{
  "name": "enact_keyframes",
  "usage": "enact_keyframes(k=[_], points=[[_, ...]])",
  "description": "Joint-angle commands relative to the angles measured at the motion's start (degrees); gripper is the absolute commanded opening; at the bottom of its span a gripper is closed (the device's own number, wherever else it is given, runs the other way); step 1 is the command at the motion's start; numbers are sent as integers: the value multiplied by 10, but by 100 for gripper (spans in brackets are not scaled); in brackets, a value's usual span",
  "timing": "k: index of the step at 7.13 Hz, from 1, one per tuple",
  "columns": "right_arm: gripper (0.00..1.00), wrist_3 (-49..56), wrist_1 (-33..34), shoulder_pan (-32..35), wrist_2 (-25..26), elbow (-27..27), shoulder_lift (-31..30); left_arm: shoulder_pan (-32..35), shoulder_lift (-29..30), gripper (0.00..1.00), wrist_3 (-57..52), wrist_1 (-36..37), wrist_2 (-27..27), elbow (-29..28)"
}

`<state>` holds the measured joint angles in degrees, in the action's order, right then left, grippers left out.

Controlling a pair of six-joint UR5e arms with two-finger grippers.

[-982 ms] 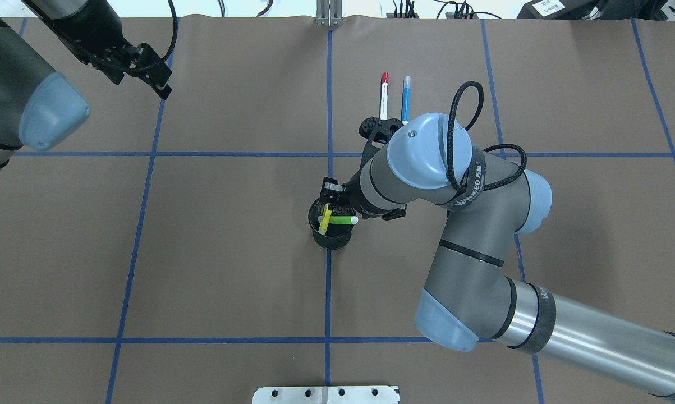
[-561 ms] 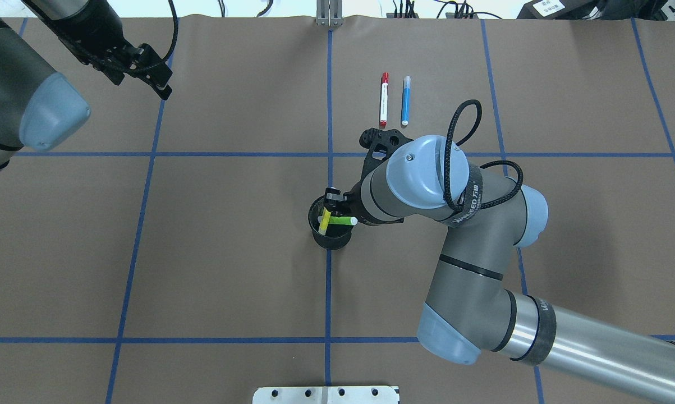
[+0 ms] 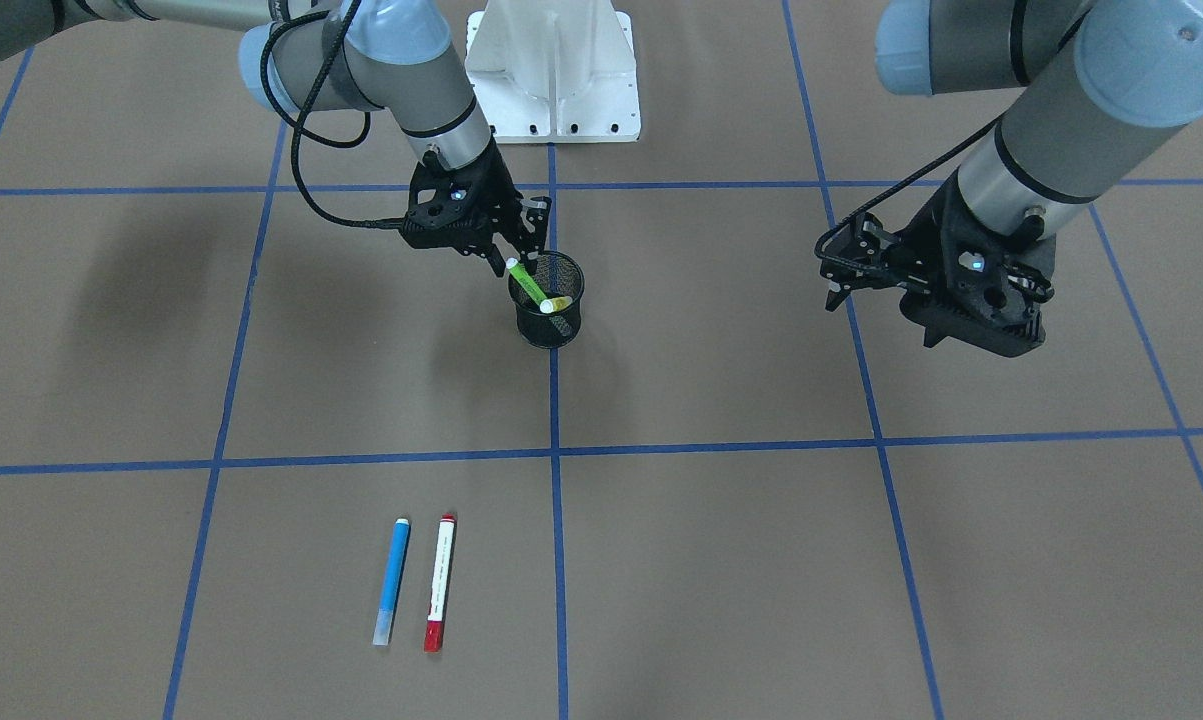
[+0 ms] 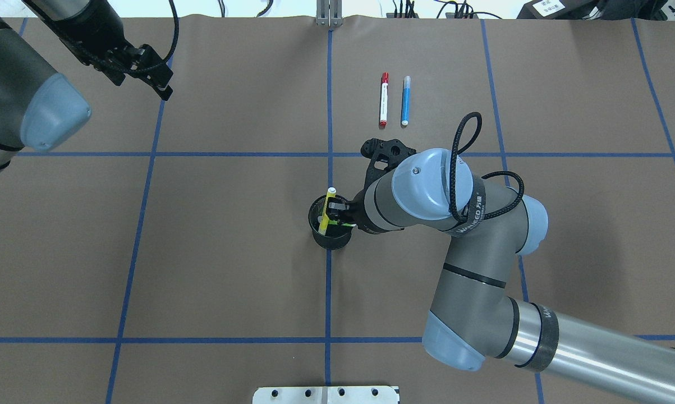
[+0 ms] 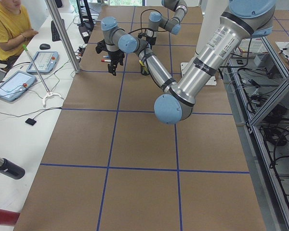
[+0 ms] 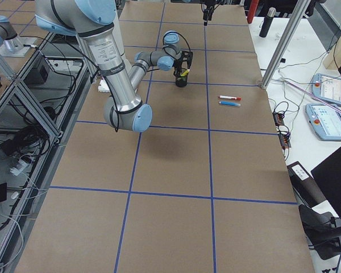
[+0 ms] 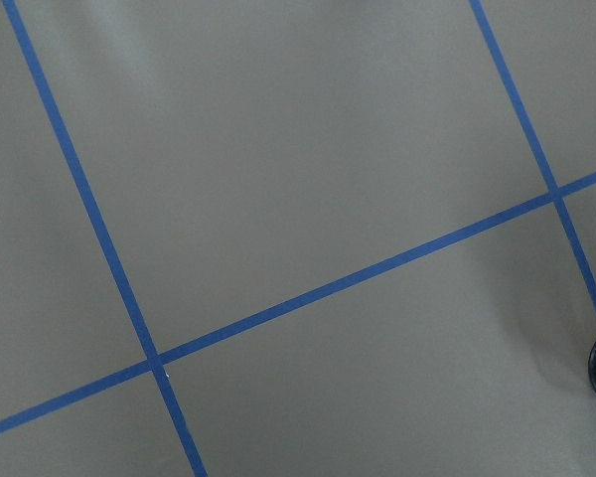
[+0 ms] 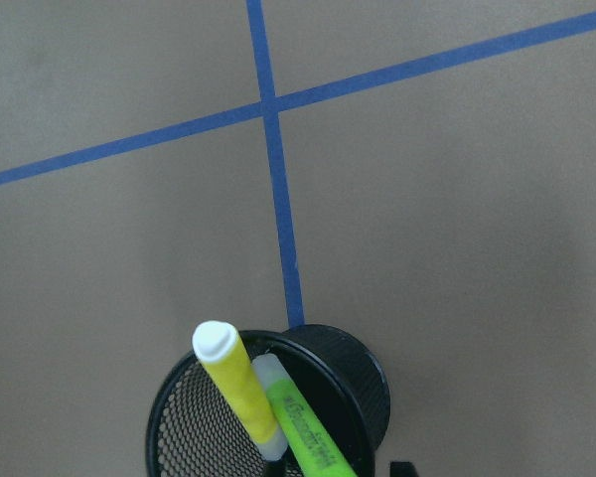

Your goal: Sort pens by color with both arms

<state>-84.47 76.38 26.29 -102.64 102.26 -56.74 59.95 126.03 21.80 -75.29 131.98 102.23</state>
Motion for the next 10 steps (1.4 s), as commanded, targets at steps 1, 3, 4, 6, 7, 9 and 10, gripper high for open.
enact_keyframes(k=[1,3,4,6,7,9,10], points=[[30,0,-2,-2,-1,1,0,0,-1,99,0,-1,-1,-2],[15,1,-1,-1,-1,6,0,-1,-1,99,0,-2,0,-2],[18,1,-1,-1,0,6,-1,0,-1,99,0,-2,-1,-3],[7,1,-1,2,-1,16,3,-1,-1,99,1,-2,0,-2],[0,1,3,8,-6,34,2,-1,-1,99,1,-3,-1,-3],[0,0,48,21,-6,78,4,-1,-1,99,2,-3,0,-3],[0,1,95,29,-8,113,8,-1,-1,99,1,-4,0,-3]])
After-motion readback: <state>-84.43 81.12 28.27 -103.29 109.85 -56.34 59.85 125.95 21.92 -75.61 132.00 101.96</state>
